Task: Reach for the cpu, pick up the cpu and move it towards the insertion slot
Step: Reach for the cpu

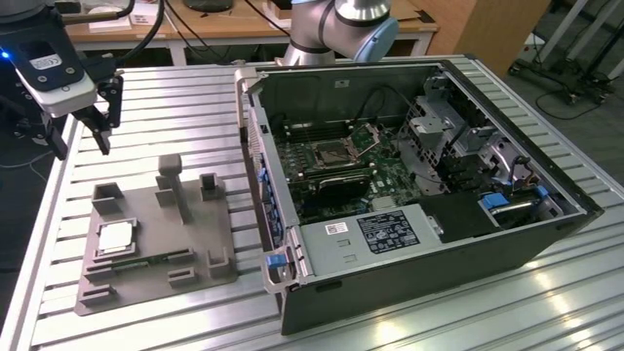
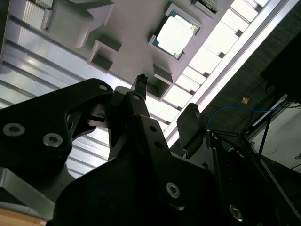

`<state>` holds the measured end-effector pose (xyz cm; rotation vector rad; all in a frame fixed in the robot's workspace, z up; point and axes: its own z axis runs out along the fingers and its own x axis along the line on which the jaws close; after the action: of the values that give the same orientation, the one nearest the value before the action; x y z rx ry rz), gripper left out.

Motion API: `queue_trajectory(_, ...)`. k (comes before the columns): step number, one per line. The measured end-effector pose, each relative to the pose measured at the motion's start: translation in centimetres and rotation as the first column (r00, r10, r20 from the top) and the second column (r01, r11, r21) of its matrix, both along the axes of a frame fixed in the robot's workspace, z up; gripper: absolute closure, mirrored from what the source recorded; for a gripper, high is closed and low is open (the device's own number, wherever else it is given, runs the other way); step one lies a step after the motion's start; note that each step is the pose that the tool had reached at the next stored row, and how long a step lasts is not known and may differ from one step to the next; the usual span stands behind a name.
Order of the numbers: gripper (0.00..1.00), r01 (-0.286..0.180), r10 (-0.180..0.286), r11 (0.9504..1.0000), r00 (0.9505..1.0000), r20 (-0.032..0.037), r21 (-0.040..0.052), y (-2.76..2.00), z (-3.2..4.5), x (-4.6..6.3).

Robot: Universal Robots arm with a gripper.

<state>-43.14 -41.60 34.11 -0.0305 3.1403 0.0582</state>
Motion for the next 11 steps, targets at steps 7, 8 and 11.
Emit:
queue_trajectory(7, 0.47, 0.000, 0.000, 1.0000, 1.0000, 0.0000, 0.0000, 0.00, -0.21, 0.00)
queue_trajectory(8, 0.47, 0.000, 0.000, 1.0000, 1.0000, 0.0000, 0.0000, 0.00, -0.23, 0.00)
queue_trajectory(11, 0.47, 0.000, 0.000, 1.0000, 1.0000, 0.0001, 0.0000, 0.00, -0.32, 0.00)
